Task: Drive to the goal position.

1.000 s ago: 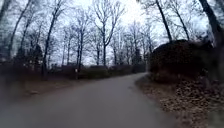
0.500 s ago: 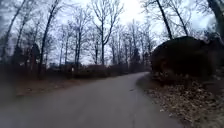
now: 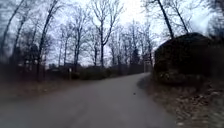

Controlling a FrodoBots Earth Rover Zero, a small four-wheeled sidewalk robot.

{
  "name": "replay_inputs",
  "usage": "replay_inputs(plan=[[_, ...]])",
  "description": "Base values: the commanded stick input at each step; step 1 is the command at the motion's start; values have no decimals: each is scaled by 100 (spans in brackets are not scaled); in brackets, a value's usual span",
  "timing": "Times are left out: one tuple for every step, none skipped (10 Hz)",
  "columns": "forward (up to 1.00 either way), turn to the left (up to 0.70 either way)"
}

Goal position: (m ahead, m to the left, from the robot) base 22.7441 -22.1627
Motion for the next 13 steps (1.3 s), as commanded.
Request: replay_inputs(plan=[[100,0],[100,0],[100,0],[100,0],[100,0],[100,0],[100,0],[100,0],[100,0],[100,0],[100,0],[100,0],[100,0]])
